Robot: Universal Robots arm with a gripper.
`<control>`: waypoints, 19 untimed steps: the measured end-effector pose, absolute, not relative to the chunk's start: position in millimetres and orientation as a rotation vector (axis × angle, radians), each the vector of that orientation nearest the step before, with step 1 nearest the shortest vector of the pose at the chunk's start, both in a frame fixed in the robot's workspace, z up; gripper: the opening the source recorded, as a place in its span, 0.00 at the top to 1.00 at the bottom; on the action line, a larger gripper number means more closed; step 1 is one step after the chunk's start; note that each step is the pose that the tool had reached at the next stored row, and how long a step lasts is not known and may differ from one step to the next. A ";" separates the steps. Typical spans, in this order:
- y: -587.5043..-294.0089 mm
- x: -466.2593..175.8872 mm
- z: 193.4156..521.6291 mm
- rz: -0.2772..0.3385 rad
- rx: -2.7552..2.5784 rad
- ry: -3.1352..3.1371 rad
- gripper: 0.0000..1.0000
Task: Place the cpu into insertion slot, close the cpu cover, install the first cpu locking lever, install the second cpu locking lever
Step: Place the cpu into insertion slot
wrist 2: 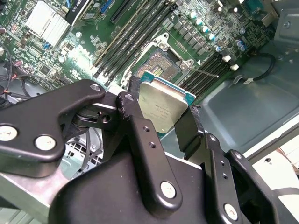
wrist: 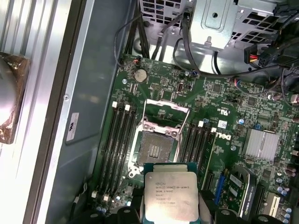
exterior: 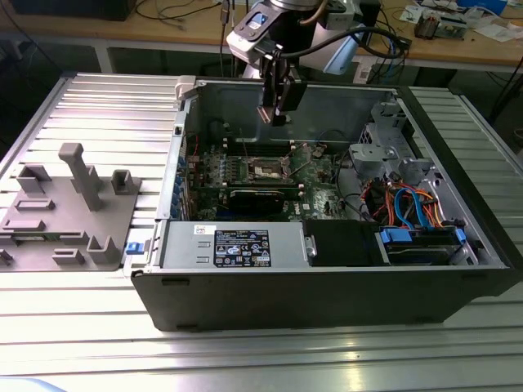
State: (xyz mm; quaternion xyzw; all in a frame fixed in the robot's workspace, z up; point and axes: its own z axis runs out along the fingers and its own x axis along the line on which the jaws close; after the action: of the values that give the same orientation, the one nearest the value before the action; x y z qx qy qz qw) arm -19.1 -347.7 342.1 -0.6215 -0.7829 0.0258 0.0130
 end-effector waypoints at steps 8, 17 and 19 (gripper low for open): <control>-347.7 -19.1 341.9 0.080 -1.948 -2.430 0.46; -347.7 -19.1 341.7 0.080 -1.959 -2.420 0.46; -347.7 -19.1 341.7 0.080 -1.961 -2.419 0.46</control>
State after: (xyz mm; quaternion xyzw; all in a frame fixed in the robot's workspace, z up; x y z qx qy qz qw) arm -19.1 -347.7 341.7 -0.6296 -0.7764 0.0256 0.0133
